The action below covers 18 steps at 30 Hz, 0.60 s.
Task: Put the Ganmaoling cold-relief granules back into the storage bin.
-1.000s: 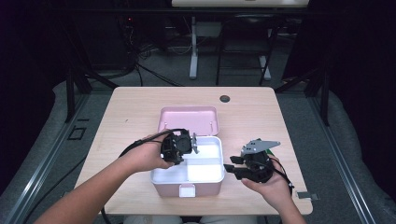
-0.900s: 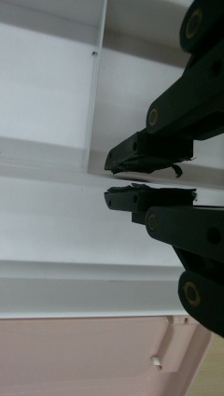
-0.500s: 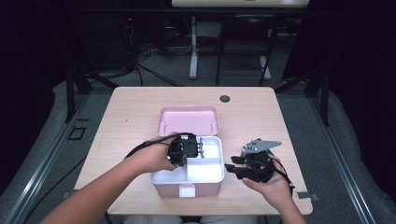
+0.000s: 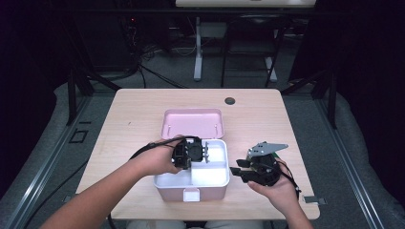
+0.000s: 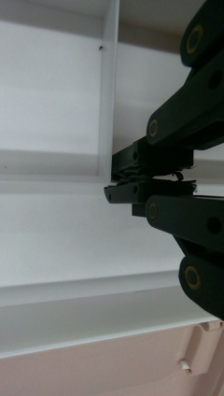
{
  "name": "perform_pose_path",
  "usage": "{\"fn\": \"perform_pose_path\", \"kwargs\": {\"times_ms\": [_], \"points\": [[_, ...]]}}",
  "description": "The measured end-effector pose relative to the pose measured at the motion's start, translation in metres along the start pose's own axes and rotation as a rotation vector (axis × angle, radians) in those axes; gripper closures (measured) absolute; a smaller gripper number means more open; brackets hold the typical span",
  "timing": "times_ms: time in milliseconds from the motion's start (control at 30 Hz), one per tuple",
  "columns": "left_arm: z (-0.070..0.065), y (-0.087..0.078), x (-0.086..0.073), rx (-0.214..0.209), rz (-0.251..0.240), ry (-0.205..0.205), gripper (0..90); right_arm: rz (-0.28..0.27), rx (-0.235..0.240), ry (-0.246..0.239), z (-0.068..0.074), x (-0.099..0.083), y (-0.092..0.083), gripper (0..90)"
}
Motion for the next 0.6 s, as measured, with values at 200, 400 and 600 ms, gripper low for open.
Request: {"fn": "perform_pose_path", "kwargs": {"times_ms": [200, 400, 600], "points": [[0.0003, -0.0011, -0.0018, 0.004, 0.02, 0.018, 86.2, -0.011, -0.002, 0.01, -0.0023, 0.0026, -0.0005, 60.5], [0.0002, -0.0017, -0.0011, 0.005, 0.027, 0.01, 86.2, -0.011, -0.007, 0.015, -0.0037, 0.0021, -0.0001, 60.4], [-0.0006, -0.0035, 0.0001, 0.013, 0.037, 0.003, 86.5, -0.011, -0.004, 0.013, -0.0038, -0.0003, -0.0006, 60.5]]}}
Point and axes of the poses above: each handheld gripper's, and its own axes: y roughly forward along the jaws, x roughly out of its top, z roughly to its left, the point moved 3 cm from there along y, roughly forward along the jaws, and after that the axes turned 14 degrees about -x, right-handed, at the moved point
